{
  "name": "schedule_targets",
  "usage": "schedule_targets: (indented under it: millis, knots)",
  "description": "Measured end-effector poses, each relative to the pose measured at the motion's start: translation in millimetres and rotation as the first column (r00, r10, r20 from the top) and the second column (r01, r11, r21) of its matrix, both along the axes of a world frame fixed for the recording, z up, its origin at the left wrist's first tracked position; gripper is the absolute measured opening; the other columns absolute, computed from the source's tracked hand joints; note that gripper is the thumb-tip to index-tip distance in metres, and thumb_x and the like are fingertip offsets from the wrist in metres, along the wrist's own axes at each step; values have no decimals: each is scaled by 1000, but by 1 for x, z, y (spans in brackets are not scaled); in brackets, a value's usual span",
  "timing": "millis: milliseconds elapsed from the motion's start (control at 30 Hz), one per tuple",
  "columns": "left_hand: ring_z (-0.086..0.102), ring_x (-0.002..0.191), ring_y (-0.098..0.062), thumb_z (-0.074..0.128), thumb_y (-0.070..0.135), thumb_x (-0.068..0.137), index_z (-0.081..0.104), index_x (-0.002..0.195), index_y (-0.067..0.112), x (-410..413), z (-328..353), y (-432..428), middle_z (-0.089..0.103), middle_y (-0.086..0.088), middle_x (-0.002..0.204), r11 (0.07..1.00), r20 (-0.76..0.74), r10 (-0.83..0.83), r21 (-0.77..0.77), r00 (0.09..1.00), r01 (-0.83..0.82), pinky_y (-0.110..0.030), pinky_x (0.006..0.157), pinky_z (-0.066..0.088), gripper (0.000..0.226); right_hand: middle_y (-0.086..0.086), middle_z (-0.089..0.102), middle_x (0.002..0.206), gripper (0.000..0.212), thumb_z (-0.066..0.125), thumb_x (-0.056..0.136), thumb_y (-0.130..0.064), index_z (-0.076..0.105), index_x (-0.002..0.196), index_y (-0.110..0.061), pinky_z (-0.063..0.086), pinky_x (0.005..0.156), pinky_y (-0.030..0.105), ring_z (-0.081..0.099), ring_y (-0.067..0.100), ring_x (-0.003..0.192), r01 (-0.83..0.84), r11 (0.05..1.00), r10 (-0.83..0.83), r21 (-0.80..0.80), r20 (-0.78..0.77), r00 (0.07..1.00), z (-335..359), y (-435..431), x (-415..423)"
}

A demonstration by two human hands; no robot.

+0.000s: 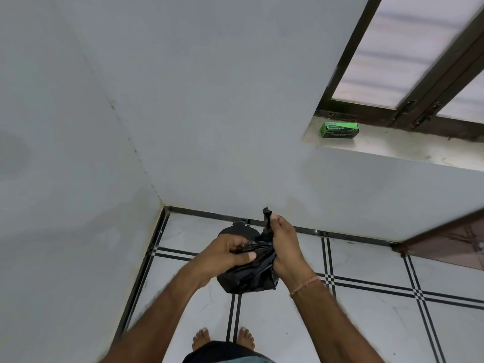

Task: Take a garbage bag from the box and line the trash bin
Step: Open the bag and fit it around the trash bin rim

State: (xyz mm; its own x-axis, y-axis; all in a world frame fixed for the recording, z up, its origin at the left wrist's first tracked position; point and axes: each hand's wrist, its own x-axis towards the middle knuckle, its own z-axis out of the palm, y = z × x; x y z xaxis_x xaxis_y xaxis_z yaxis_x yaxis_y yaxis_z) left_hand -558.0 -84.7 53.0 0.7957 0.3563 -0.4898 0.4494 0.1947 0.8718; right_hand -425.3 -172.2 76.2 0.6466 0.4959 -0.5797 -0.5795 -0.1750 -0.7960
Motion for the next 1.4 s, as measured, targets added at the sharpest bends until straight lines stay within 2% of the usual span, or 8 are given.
schedule_targets:
  millis: [133,400,633,800,900,967,1233,1400]
  knots:
    - [74,110,-26,72,9,96,74,121,12,-5,-3,1,79,-10,115,995,25,-24,-95,999,27,-37,98,59,25,-10,61,48,30,47,111,-27,57,90,-9,49,49,23,57,4,41,-10,1000,10,10,29,1000,-2,0,6]
    - [72,85,-18,66,24,102,80,94,12,-3,1,-12,78,-9,92,990,32,104,-104,994,-100,-25,75,54,19,-6,64,54,30,50,110,-30,58,90,-10,54,59,29,59,8,48,20,1000,-20,18,9,1000,-19,5,11]
    - [77,97,-30,76,16,92,77,107,-1,-2,4,-19,78,-21,107,929,76,292,-261,954,-263,-31,83,61,23,18,70,99,25,55,109,-28,62,102,-5,61,73,36,67,28,82,-40,999,39,-9,-74,996,-35,7,11]
    - [78,82,-24,80,20,82,79,87,4,3,8,-24,79,-21,96,829,86,513,-307,854,-467,-27,69,61,17,1,67,106,12,62,103,-35,59,106,-23,57,87,36,67,21,100,52,993,15,-109,540,841,-39,-10,-7]
    - [76,90,-31,80,31,79,74,106,-8,9,5,-26,77,-28,106,761,84,604,-354,793,-543,-33,76,63,47,14,72,98,26,64,103,-36,67,105,-10,58,81,36,68,21,90,-236,965,185,115,341,922,-24,-19,-19]
    - [76,92,-34,76,38,83,73,108,-9,10,4,-28,76,-28,105,722,74,644,-390,762,-572,-37,80,63,54,28,72,107,34,71,98,-30,68,108,1,59,95,43,71,29,98,-323,922,279,213,211,937,-19,-20,-24]
    - [74,77,-22,74,30,84,63,75,8,10,0,-39,73,-15,87,666,61,672,-486,738,-566,-33,68,62,27,17,76,96,20,72,97,-16,68,94,4,62,76,30,71,24,90,-177,972,178,154,7,984,-20,-22,-20]
    - [76,96,-26,69,30,89,68,101,-3,4,-2,-41,75,-21,107,561,34,717,-621,696,-547,-35,81,64,35,14,77,92,20,68,97,-12,65,79,-5,62,74,27,76,22,85,-115,975,150,190,-183,972,-24,-24,-26]
